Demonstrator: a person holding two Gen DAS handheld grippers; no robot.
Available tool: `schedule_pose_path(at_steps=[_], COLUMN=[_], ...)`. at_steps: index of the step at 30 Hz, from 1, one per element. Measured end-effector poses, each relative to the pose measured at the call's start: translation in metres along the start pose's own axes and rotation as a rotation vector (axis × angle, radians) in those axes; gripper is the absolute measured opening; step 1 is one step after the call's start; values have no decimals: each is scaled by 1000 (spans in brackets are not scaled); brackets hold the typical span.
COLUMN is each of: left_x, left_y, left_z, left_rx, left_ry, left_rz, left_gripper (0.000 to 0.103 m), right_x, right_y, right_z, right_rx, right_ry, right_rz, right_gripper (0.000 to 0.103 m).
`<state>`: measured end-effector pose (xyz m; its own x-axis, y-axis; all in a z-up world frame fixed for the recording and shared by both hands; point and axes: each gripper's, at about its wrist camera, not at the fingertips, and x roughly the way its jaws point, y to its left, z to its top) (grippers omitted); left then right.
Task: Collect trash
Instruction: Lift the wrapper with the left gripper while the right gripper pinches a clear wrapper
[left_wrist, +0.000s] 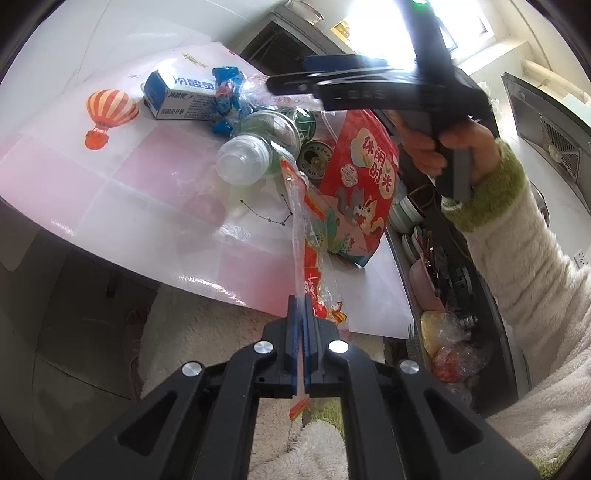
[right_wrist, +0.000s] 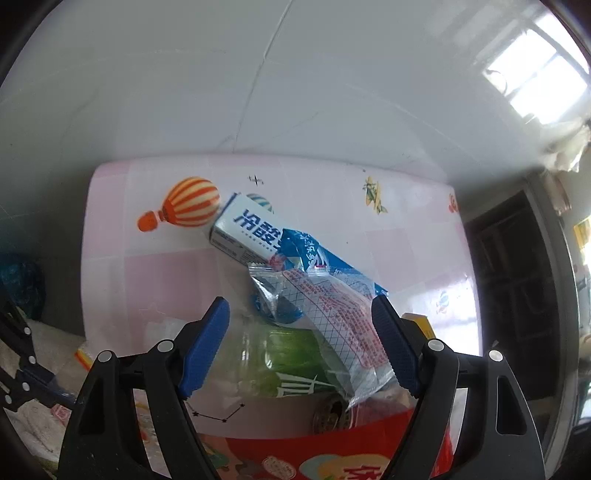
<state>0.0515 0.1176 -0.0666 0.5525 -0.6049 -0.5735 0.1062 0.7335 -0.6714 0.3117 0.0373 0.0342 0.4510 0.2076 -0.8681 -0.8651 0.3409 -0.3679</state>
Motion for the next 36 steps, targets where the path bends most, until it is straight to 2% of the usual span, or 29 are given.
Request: schedule_pose_path(at_steps=[2,5,7,8,10,11,12,14,17,21,27,32,36], left_x=[0,1,3,4,4,3,2,2,1,-5,-27,-51,-69], left_y=[1,2,3,3,5,6,6,6,4,3,-3,-14,-28], left_z=[0,1,2,2,2,2,2,2,1,1,4,11,20], left_rx=[-1,0,2,0,-4,-5,-4,-5,-1,-7,4,40,85], left_ry=[1,2,3,4,4,3,2,0,-8,-23,-91,-169,-223], left_rz=[-5,-13,-16,-17,-19,-21,-21,-20,-17,-16,-14,22,24], left_gripper=[1,1,1,1,1,1,1,1,1,1,1,1,1], right_x=[13,26,32,34,37,37,36,30,15,-12,-71,-128,-173], right_y=[-6,-14,-18,-19,-19,-20,-19,-20,-26,-50,-89,-103,-110], right_z=[2,3,2,1,0,-1,1,-1,0,2,-3,-25,-56], right_rx=[6,4,11,10,16,23,24,30,70,187,411,563,670], right_ry=[50,107,144,158,180,186,184,160,96,-20,-257,-461,-595], right_rz=[17,13,22,17,26,32,28,10,-17,-46,-16,12,0], right_gripper=[75,69,52,47,22,16,5,2,0,0,0,0,0])
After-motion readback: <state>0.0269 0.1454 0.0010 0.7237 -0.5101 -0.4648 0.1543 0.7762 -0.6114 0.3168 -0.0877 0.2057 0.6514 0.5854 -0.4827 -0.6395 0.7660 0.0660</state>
